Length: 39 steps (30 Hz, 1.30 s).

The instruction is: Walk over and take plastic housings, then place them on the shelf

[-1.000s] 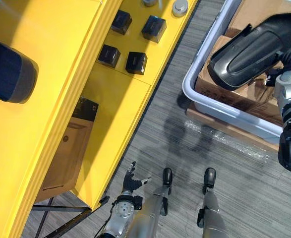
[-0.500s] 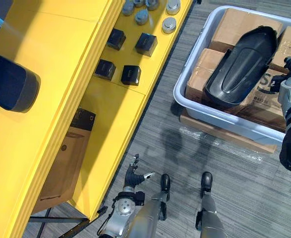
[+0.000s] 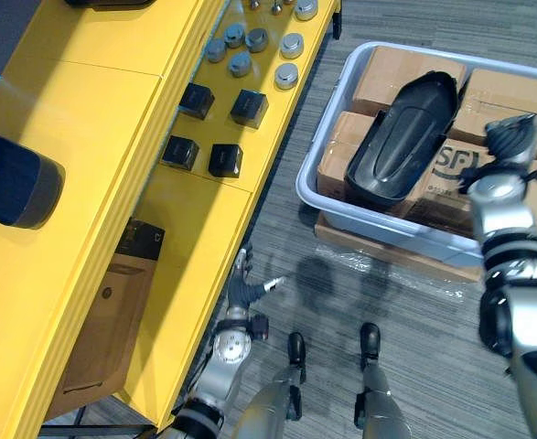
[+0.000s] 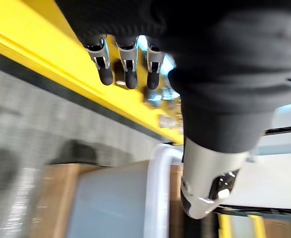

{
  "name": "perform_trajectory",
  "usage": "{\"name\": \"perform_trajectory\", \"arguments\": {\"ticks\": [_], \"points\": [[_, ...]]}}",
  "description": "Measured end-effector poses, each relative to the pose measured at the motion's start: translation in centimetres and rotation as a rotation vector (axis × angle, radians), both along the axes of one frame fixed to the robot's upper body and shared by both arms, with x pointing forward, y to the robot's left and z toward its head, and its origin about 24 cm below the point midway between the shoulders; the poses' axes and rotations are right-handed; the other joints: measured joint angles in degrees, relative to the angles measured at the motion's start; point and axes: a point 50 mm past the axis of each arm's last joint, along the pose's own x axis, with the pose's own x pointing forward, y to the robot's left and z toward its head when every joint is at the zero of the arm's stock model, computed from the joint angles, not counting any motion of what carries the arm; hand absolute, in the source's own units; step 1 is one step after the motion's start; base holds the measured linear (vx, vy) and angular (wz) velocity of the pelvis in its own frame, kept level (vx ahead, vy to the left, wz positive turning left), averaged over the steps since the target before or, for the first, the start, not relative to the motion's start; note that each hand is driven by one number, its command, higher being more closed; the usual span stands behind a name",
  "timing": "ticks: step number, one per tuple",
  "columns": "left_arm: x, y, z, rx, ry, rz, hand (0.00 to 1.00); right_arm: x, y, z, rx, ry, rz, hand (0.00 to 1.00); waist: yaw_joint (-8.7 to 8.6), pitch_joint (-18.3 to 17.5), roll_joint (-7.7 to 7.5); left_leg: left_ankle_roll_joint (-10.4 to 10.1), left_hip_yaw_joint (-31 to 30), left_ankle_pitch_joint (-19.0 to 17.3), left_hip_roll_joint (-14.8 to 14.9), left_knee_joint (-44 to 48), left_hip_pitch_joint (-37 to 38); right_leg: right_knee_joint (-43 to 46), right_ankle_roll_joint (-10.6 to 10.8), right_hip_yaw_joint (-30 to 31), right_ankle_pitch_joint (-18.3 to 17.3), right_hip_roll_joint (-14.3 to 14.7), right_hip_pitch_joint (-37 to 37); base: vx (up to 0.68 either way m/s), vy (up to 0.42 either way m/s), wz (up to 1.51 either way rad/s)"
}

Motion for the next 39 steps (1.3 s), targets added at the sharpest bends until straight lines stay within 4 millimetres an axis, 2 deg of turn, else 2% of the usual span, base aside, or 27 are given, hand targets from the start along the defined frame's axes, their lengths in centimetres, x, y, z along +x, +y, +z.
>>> {"name": "perform_trajectory", "arguments": {"ticks": [1,2,3,4,5,7,8,10,11,12,14,16,18,21,22,25,26,27,29,31,36,39], "points": [[-0.2,0.0,-0.3,-0.008,0.01,0.013,0.0,-0.6,2.0,-2.6,0.021,-0.019,0.056,0.0,-0.51,-0.4,-0.59,-0.1,0.2,0.0,0.4,-0.6,1.5,0.0,-0.1,0.1,-0.1,0.4,1.1,0.11,0.012,-0.06],[-0.5,0.1,-0.6,-0.012,0.019,0.019,0.0,-1.0,3.0,-4.0,0.043,-0.021,0.081,0.0,-0.71,-0.7,-1.02,-0.5,0.4,-0.3,0.6,-0.6,2.3,0.2,-0.1,0.4,-0.6,0.6,1.6,0.11,0.017,-0.26],[-1.4,0.7,-1.5,-0.027,0.044,0.044,0.0,-2.2,5.5,-7.8,0.11,-0.001,0.141,0.0,-1.26,-1.6,-2.46,-1.1,1.4,-2.5,1.4,1.9,3.0,2.8,-0.4,1.3,-3.4,1.2,1.9,0.11,0.02,-0.33],[-1.8,1.0,-1.8,-0.032,0.055,0.057,0.0,-2.8,6.4,-9.3,0.138,0.013,0.16,0.0,-1.16,-1.8,-2.95,-1.3,2.0,-4.1,2.0,4.3,3.0,4.4,-0.6,2.1,-5.0,1.6,2.0,0.12,0.027,-0.58],[-2.9,1.7,-3.1,-0.041,0.094,0.094,0.0,-4.2,7.8,-12.2,0.187,0.057,0.19,0.0,-0.84,-2.0,-3.6,-1.8,3.0,-7.7,3.7,9.2,3.6,7.4,-0.9,3.0,-8.5,2.8,2.9,0.1,0.029,-0.53],[-4.3,2.8,-4.8,-0.062,0.16,0.146,0.0,-6.1,9.1,-15.0,0.235,0.095,0.217,0.0,-0.87,-2.3,-4.39,-2.7,3.4,-10.1,5.3,15.4,4.0,10.0,-2.1,4.6,-11.0,4.0,4.7,0.07,0.029,-0.47],[-5.3,4.0,-6.1,-0.07,0.211,0.199,0.0,-7.0,9.6,-16.6,0.26,0.125,0.229,0.0,-0.52,-2.8,-6.37,-2.6,3.1,-10.2,5.4,22.7,1.2,9.5,-2.7,6.2,-11.7,3.7,5.8,0.03,0.011,-0.44],[-6.5,4.8,-7.3,-0.069,0.264,0.234,0.0,-7.6,9.5,-17.2,0.263,0.144,0.242,0.0,0.12,-3.3,-7.32,-4.6,1.5,-11.6,5.1,21.1,0.2,7.9,-3.0,7.4,-11.9,3.3,6.9,0.02,-0.013,-0.48],[-6.9,5.1,-7.7,-0.071,0.283,0.246,0.0,-7.7,9.2,-17.3,0.25,0.149,0.244,0.0,0.21,-3.4,-7.21,-4.6,0.7,-11.6,5.2,16.7,0.7,7.8,-3.0,7.5,-11.9,3.1,7.0,0.09,0.018,-0.57],[-7.6,5.5,-8.4,-0.067,0.316,0.263,0.0,-7.8,9.0,-17.6,0.247,0.161,0.247,0.0,0.43,-3.7,-6.52,-4.8,0.6,-9.6,6.9,11.0,2.3,8.8,-2.5,7.3,-11.7,4.1,7.0,0.11,0.062,-0.42],[-8.0,5.7,-8.8,-0.057,0.339,0.258,0.0,-8.1,9.2,-18.1,0.255,0.177,0.25,0.0,0.7,-3.9,-6.99,-3.9,1.0,-8.5,6.9,12.7,2.6,8.7,-1.3,7.7,-12.0,3.9,8.1,0.14,0.135,-0.22],[-8.1,5.7,-8.7,-0.059,0.337,0.251,0.0,-7.8,9.4,-17.7,0.253,0.169,0.259,0.0,1.77,-4.0,-7.24,-3.2,2.6,-9.2,6.7,14.4,2.6,7.9,0.0,8.5,-11.2,3.3,8.7,0.15,0.172,-0.27],[-8.0,5.7,-8.2,-0.062,0.312,0.252,0.0,-6.7,10.1,-16.0,0.219,0.13,0.274,0.0,3.0,-4.1,-7.28,-2.4,4.8,-9.7,6.2,14.5,1.7,7.5,1.6,9.3,-10.0,2.3,6.9,0.12,0.157,-0.5],[-7.3,6.0,-6.5,-0.079,0.239,0.25,0.0,-3.0,11.3,-11.5,0.183,0.074,0.279,0.0,5.69,-4.0,-7.51,-1.8,9.5,-9.6,6.2,13.2,-0.2,4.5,2.2,9.3,-5.6,1.4,3.2,0.1,0.114,-0.65],[-7.0,6.0,-6.3,-0.08,0.23,0.247,0.0,-2.4,11.1,-11.0,0.194,0.075,0.263,0.0,6.17,-4.0,-7.52,-1.8,9.8,-9.5,6.2,13.1,-0.3,3.4,2.1,8.9,-4.7,1.4,3.4,0.08,0.065,-0.27],[-6.5,5.7,-5.6,-0.101,0.19,0.24,0.0,-0.6,9.3,-8.5,0.211,0.06,0.173,0.0,6.44,-3.3,-7.62,-1.7,9.2,-9.5,6.2,13.0,-0.5,1.7,2.1,7.3,-3.7,1.5,4.3,0.06,0.028,0.07],[-6.3,5.4,-5.3,-0.109,0.176,0.228,0.0,0.1,7.9,-6.9,0.201,0.043,0.123,0.0,6.43,-2.9,-7.58,-1.7,8.1,-9.5,6.2,13.0,-1.4,1.2,2.1,5.9,-3.1,1.6,4.1,0.0,0.0,0.2],[-6.1,5.3,-5.1,-0.114,0.169,0.224,0.0,0.4,7.2,-6.2,0.195,0.038,0.098,0.0,6.47,-2.7,-7.64,-1.5,7.8,-9.4,6.2,12.9,-2.0,1.0,2.1,5.4,-2.9,1.6,3.7,-0.01,0.001,0.24],[-5.6,4.5,-4.7,-0.132,0.155,0.196,0.0,0.9,4.2,-3.1,0.177,0.008,0.005,0.0,6.74,-1.7,-7.53,-0.8,6.7,-8.8,5.7,12.7,-4.5,1.0,2.1,4.3,-2.5,1.4,1.6,-0.03,0.019,0.23],[-5.4,3.9,-5.1,-0.131,0.175,0.181,0.0,1.0,2.1,-1.5,0.179,0.004,-0.047,0.0,7.3,-1.1,-7.37,-0.4,6.3,-8.3,5.2,12.7,-6.4,0.9,2.2,3.6,-1.9,1.0,0.0,-0.03,0.036,0.15],[-5.1,3.6,-5.5,-0.131,0.197,0.175,0.0,1.3,0.3,-1.6,0.176,0.085,-0.093,0.0,8.16,-0.6,-6.96,0.1,5.0,-8.0,5.1,13.9,-10.2,-0.1,2.4,2.0,0.3,1.2,-2.3,-0.02,0.023,0.1],[-4.6,3.5,-5.6,-0.134,0.203,0.172,0.0,1.8,0.3,-0.9,0.144,0.126,-0.055,0.0,8.69,0.1,-6.79,0.3,4.7,-8.0,5.0,15.2,-12.6,-0.1,2.2,1.1,0.9,1.2,-3.9,-0.03,0.016,0.03]]}}
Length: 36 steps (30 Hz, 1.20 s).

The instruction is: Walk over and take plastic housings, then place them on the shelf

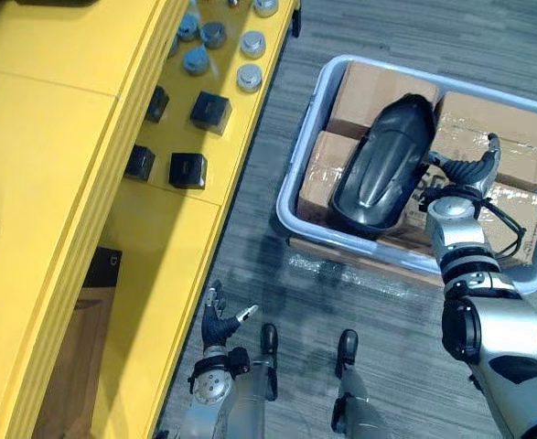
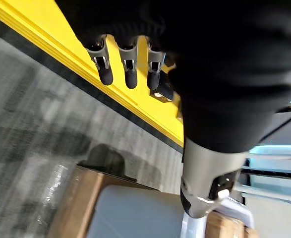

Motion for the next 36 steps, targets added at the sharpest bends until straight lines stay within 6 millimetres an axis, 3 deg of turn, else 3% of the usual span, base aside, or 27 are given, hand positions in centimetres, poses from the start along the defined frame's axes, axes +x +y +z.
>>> {"name": "perform_trajectory", "arguments": {"ticks": [7,8,17,21,24,31,36], "points": [[0.4,0.5,-0.3,0.007,0.017,0.018,0.0,0.5,0.7,0.7,-0.141,0.065,0.153,0.0,0.55,0.7,-0.01,0.0,-1.5,0.0,0.6,2.2,-3.9,0.0,-0.3,-1.0,0.9,0.7,-2.1,0.0,0.003,0.06],[0.5,0.6,-0.2,0.008,0.014,0.022,0.0,0.7,1.0,0.3,-0.161,0.092,0.175,1.0,0.75,0.8,-0.03,0.0,-1.6,0.0,0.8,2.4,-4.4,0.0,-0.3,-1.0,0.9,1.0,-2.4,0.0,0.0,0.0],[0.8,0.7,-0.5,0.008,0.032,0.029,0.0,1.2,1.5,-0.8,-0.009,0.133,0.174,1.0,0.81,0.8,-0.09,-0.4,-1.9,0.2,2.0,3.1,-4.8,0.0,-0.7,-1.4,1.2,1.9,-2.6,0.03,-0.005,-0.03],[0.8,0.6,-0.1,0.005,0.025,0.026,0.0,1.3,1.8,-2.9,0.058,0.236,0.173,1.0,0.82,1.0,-0.52,-0.9,-1.3,0.9,2.4,2.0,-2.8,-0.1,-0.7,-1.5,1.2,2.2,-1.5,0.04,-0.019,-0.06],[1.0,0.0,1.8,-0.006,-0.056,-0.007,0.0,1.1,1.0,-3.9,0.11,0.287,0.164,1.0,0.87,1.0,-0.79,-1.0,-1.3,1.1,2.0,1.3,-2.0,-0.1,-1.7,-2.2,-0.4,1.9,-0.7,0.02,-0.013,0.07],[1.8,-0.7,4.7,-0.016,-0.177,-0.059,0.0,0.9,0.2,-2.7,0.014,0.292,0.116,1.0,0.15,1.1,-1.0,-1.4,-2.1,2.1,1.8,0.7,-2.0,-0.1,-1.5,-4.1,-1.7,1.7,-0.5,0.01,0.005,0.07],[5.6,-1.2,10.6,0.029,-0.361,-0.062,0.0,1.0,2.4,0.8,-0.184,0.145,0.121,1.0,-0.44,1.2,-1.21,-1.5,-2.4,2.2,1.8,0.6,-0.9,-0.1,-1.6,-4.2,-1.3,1.8,0.7,0.02,0.034,0.04]]}}
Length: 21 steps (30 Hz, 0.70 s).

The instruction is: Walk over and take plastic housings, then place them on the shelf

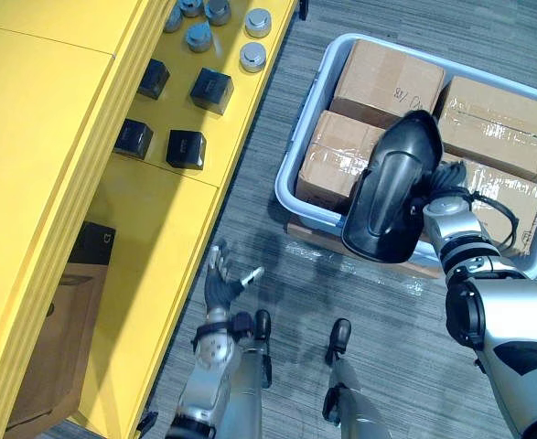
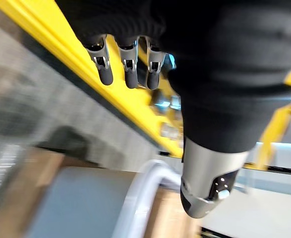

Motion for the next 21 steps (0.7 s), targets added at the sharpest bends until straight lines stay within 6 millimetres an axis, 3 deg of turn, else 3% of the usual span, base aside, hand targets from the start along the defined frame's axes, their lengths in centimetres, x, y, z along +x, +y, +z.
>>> {"name": "perform_trajectory", "arguments": {"ticks": [2,5,8,14,21], "points": [[2.0,-0.3,4.0,0.029,-0.108,0.004,0.0,-0.1,2.0,2.2,-0.103,-0.105,0.031,1.0,-1.01,-0.1,-0.5,-0.1,0.0,0.3,0.0,-0.6,0.6,0.0,-0.3,0.1,0.5,0.0,0.3,0.02,0.036,-0.01],[4.0,-1.0,8.2,0.029,-0.194,-0.004,0.0,-0.4,3.9,3.8,-0.173,-0.197,0.063,1.0,-1.98,-0.2,-1.57,-0.4,0.5,0.9,0.0,-1.9,1.8,0.0,-0.2,0.6,0.9,0.0,0.6,0.02,0.02,-0.05],[5.1,-1.9,10.7,0.01,-0.223,-0.009,0.0,-0.3,5.6,4.2,-0.216,-0.215,0.093,1.0,-3.18,-0.4,-2.34,-0.5,0.8,1.3,0.1,-2.8,2.4,0.0,0.0,0.8,1.4,0.1,0.5,0.02,0.013,-0.05],[5.4,-2.9,11.4,-0.086,-0.212,-0.059,0.0,-0.4,7.4,4.6,-0.285,-0.239,0.124,1.0,-3.9,-0.3,-2.55,-0.6,1.3,1.4,0.4,-2.9,2.7,0.0,-0.1,0.9,1.6,0.3,0.6,0.01,0.009,-0.05],[7.1,-3.2,9.1,-0.19,-0.045,-0.078,0.0,-1.1,9.8,6.6,-0.312,-0.339,0.151,1.0,-4.52,-0.4,-3.02,-0.7,1.3,1.7,0.5,-2.4,2.7,0.0,-0.2,0.9,1.7,0.4,0.7,-0.01,0.01,0.0]]}}
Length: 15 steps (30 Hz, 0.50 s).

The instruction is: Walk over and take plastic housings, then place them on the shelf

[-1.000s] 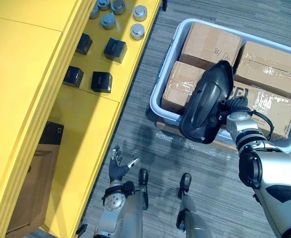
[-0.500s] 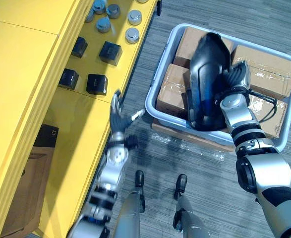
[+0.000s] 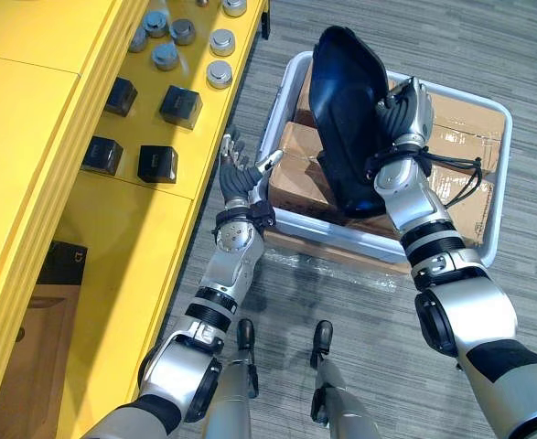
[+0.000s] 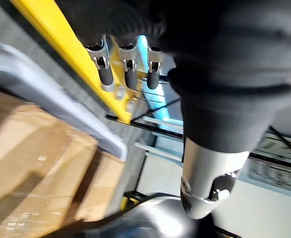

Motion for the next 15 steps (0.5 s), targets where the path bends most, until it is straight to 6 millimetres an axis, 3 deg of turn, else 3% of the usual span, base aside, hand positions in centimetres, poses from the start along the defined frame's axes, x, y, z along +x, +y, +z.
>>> {"name": "perform_trajectory", "arguments": {"ticks": [5,15], "points": [[0.8,-0.1,0.3,-0.091,0.041,-0.056,0.0,-0.6,1.7,0.8,0.0,-0.058,0.037,1.0,-0.78,0.0,-1.66,-0.2,0.1,-0.2,0.3,1.4,-0.7,0.0,0.0,0.1,0.0,0.2,-0.2,-0.01,0.047,-0.02],[0.6,-2.0,1.5,-0.183,0.005,-0.242,0.0,-3.3,6.1,3.3,0.073,-0.238,0.182,1.0,-1.67,-0.1,-2.37,-0.5,0.1,-0.4,1.1,2.4,-0.2,0.0,0.0,0.1,0.0,0.8,0.7,-0.01,0.047,-0.02]]}}
